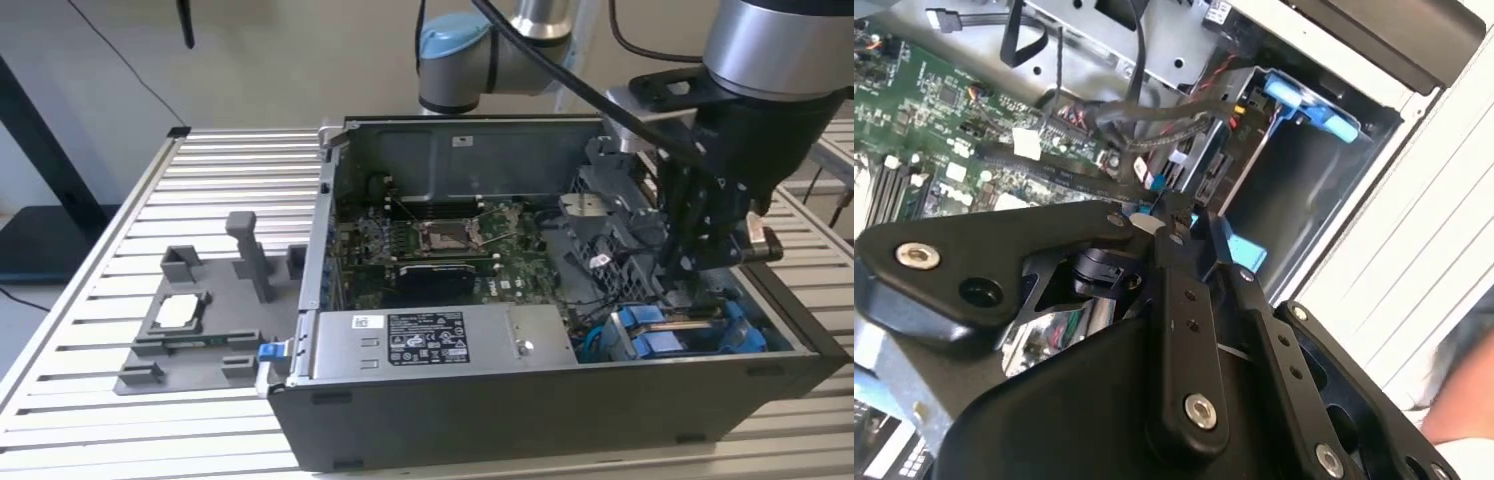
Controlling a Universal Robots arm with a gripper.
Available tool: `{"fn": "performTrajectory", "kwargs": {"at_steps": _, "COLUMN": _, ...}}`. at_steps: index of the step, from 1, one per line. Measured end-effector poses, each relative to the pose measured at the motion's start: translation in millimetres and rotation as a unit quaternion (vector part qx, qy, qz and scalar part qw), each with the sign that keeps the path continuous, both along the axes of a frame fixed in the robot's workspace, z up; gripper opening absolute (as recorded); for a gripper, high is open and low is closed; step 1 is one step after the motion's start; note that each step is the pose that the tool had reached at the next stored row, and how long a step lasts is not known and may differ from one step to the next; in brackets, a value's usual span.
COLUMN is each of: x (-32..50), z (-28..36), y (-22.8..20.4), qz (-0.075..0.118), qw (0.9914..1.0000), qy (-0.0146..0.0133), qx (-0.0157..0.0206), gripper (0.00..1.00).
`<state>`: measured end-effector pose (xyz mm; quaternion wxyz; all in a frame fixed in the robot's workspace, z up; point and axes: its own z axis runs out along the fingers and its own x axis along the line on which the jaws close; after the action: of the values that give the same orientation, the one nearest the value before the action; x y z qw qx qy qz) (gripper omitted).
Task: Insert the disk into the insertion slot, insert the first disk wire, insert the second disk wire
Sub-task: 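Insert the second disk wire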
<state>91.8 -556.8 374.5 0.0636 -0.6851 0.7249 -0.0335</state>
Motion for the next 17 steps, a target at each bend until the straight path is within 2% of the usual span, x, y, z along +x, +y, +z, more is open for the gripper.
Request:
{"fn": "performTrajectory", "kwargs": {"at_steps": 2, "x": -3.7, "z": 5.2, "y": 0.1, "qz": 0.0, "qw": 1.0, "qy": -0.0003, "qx": 0.0002, "gripper": 0.24}}
{"fn": "performTrajectory", "kwargs": {"at_steps": 3, "x": -6.5, "z": 5.4, "y": 0.7, "qz": 0.0, "qw": 1.0, "qy": -0.0013, "qx": 0.0003, "gripper": 0.24}}
{"fn": "performTrajectory", "kwargs": {"at_steps": 7, "x": -16.3, "z": 5.1, "y": 8.4, "qz": 0.0, "qw": 0.99999, "qy": -0.0032, "qx": 0.0004, "gripper": 0.24}}
{"fn": "performTrajectory", "kwargs": {"at_steps": 10, "x": -18.1, "z": 3.1, "y": 14.7, "qz": 0.004, "qw": 0.99998, "qy": -0.0052, "qx": 0.0003, "gripper": 0.24}}
{"fn": "performTrajectory", "kwargs": {"at_steps": 11, "x": -18.1, "z": 2.4, "y": 15.7, "qz": 0.007, "qw": 0.99996, "qy": -0.0059, "qx": 0.0003, "gripper": 0.24}}
{"fn": "performTrajectory", "kwargs": {"at_steps": 17, "x": -18.1, "z": 0.9, "y": 15.5, "qz": 0.02, "qw": 0.99977, "qy": -0.0067, "qx": 0.0004, "gripper": 0.24}}
